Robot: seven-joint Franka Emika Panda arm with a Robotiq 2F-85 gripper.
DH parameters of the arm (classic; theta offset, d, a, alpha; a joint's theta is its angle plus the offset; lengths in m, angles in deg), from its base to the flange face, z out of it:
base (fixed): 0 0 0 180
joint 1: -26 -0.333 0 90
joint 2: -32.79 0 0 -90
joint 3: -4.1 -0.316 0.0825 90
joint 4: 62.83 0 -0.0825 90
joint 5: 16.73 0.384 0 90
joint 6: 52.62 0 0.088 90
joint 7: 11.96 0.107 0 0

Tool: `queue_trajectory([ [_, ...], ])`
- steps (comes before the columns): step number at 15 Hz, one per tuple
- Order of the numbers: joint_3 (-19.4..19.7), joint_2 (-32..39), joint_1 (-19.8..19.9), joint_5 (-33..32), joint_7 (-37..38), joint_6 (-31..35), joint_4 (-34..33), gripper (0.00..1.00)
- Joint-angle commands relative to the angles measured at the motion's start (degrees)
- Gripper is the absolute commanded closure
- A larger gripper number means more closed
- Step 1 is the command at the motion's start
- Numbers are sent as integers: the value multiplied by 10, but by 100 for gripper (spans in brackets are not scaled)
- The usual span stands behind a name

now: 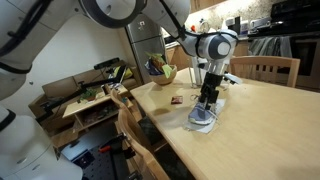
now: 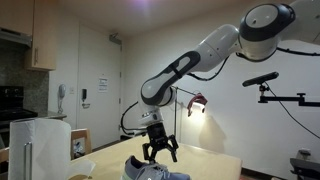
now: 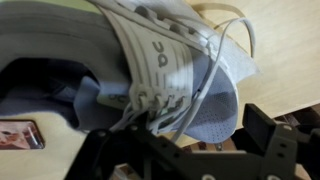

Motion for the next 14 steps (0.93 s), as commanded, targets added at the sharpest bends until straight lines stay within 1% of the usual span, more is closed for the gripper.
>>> queue_trajectory([
  [1, 36, 1, -36, 16, 18, 2, -8, 0],
  [4, 50, 4, -55, 10, 28, 5, -7, 0],
  [7, 58, -4, -72, 2, 33, 24, 8, 0],
  [14, 73, -40, -114, -31, 78, 103, 58, 0],
])
